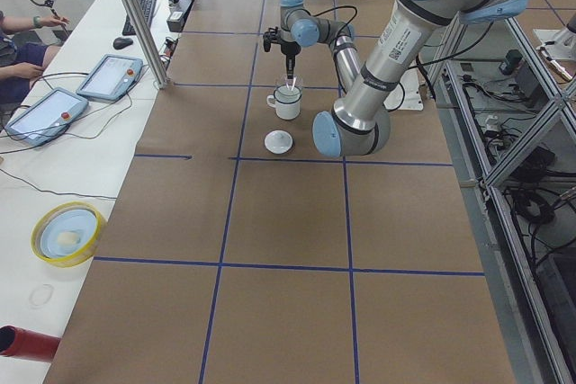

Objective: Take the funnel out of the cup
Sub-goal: 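Lift the glass funnel up out of the white mug with the left gripper, then carry the glass funnel farther from the robot, set it down, open left gripper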

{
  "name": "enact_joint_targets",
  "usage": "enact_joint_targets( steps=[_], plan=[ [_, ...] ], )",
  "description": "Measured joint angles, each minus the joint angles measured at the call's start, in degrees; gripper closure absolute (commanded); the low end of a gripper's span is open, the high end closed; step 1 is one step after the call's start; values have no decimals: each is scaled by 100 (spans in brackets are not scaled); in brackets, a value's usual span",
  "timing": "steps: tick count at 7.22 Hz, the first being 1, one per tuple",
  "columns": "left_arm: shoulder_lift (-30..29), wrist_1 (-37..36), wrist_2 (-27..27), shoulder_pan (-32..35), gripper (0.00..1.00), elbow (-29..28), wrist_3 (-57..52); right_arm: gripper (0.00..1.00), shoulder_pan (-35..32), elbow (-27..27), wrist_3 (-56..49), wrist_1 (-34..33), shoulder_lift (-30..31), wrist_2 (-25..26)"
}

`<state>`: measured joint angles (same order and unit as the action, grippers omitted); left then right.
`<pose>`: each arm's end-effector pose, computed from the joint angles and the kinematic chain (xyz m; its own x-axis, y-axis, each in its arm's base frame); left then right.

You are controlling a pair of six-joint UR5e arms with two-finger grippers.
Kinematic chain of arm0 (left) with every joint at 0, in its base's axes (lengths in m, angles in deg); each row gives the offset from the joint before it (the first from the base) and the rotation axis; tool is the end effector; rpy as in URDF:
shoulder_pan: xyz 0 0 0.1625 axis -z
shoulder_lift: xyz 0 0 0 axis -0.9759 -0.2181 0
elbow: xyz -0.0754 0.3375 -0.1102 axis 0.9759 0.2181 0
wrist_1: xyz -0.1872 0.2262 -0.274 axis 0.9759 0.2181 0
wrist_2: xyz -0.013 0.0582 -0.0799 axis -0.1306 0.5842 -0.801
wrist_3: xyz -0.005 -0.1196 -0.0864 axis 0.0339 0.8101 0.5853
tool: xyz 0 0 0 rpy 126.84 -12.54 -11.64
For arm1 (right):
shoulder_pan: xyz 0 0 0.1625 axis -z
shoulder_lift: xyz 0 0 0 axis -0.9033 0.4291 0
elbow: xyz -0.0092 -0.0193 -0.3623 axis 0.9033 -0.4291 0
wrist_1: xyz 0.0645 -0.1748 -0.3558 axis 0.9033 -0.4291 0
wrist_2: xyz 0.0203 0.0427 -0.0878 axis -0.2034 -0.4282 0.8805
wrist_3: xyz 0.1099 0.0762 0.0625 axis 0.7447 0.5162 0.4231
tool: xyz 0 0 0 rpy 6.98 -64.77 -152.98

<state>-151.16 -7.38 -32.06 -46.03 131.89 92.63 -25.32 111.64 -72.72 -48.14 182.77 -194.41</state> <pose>0.4903 -0.3961 0.1443 0.6938 -0.0139 -0.7201 0.0376 0.9991 0.0170 0.0353 -0.4378 0.6442 0.7521 0.0161 0.6588 -0.0030 0.9998 -0.0210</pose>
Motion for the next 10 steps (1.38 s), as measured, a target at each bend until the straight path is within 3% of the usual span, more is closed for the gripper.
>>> enact_joint_targets(
  steps=[3, 5, 7, 10],
  plan=[
    [-217, -1130, 8, 112, 100, 821, -27, 0, 0, 0, 0, 0, 0, 0],
    [-218, -1221, 17, 544, 100, 1105, -3, 0, 0, -1, 0, 0, 0, 0],
    [-33, -480, 360, 938, 100, 1040, 427, 0, 0, -2, 0, 0, 0, 0],
    [491, 1856, 1480, 1174, 100, 83, 1863, 0, 0, -1, 0, 0, 0, 0]
  ],
)
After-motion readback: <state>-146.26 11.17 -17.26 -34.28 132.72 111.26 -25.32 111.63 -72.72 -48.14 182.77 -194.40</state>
